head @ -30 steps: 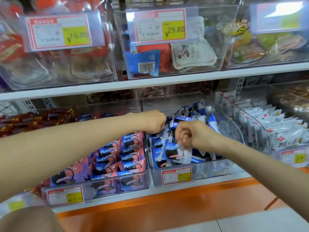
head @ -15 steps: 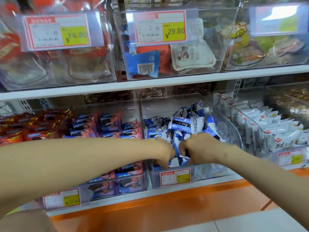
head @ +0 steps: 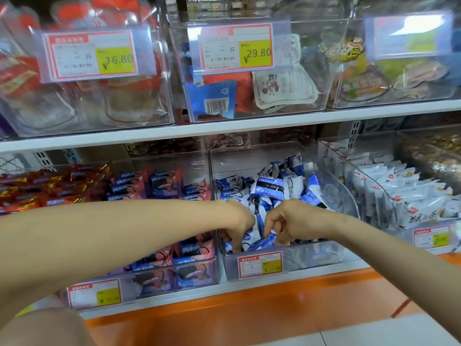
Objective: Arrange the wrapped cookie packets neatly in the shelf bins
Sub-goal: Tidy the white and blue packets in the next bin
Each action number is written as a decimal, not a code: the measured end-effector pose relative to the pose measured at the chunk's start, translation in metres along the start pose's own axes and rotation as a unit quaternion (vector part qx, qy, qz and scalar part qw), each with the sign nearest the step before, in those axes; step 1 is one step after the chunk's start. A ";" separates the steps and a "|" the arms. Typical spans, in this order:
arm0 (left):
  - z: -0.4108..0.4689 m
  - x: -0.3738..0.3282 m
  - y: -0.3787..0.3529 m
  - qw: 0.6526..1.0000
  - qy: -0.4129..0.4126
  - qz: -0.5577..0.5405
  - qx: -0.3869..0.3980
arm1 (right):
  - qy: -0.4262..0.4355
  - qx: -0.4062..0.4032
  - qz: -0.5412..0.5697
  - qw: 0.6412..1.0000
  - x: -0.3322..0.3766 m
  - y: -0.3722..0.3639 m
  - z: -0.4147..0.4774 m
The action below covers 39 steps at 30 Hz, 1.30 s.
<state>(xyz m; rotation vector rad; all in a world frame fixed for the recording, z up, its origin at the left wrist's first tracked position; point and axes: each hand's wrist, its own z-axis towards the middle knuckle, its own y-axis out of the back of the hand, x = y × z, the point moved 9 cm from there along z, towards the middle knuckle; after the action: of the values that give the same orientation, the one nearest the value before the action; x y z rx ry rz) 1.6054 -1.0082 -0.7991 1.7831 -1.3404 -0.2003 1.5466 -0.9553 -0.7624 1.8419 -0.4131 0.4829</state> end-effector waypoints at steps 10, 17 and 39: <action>-0.025 0.019 0.036 0.923 -0.099 -0.370 -0.037 | -0.013 -0.069 0.165 0.984 0.001 0.011 0.011; -0.025 0.038 0.042 0.805 -0.077 -0.574 -0.128 | -0.032 -0.124 0.292 0.948 -0.005 0.031 0.003; -0.006 -0.021 0.014 0.990 -0.086 -0.103 -0.052 | 0.005 -0.377 -0.011 0.926 -0.015 0.093 -0.006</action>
<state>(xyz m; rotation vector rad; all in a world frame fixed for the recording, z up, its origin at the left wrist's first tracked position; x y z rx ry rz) 1.5907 -0.9878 -0.7931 1.8475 -1.2380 -0.5387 1.4863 -0.9772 -0.6933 1.0938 -0.4862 0.2598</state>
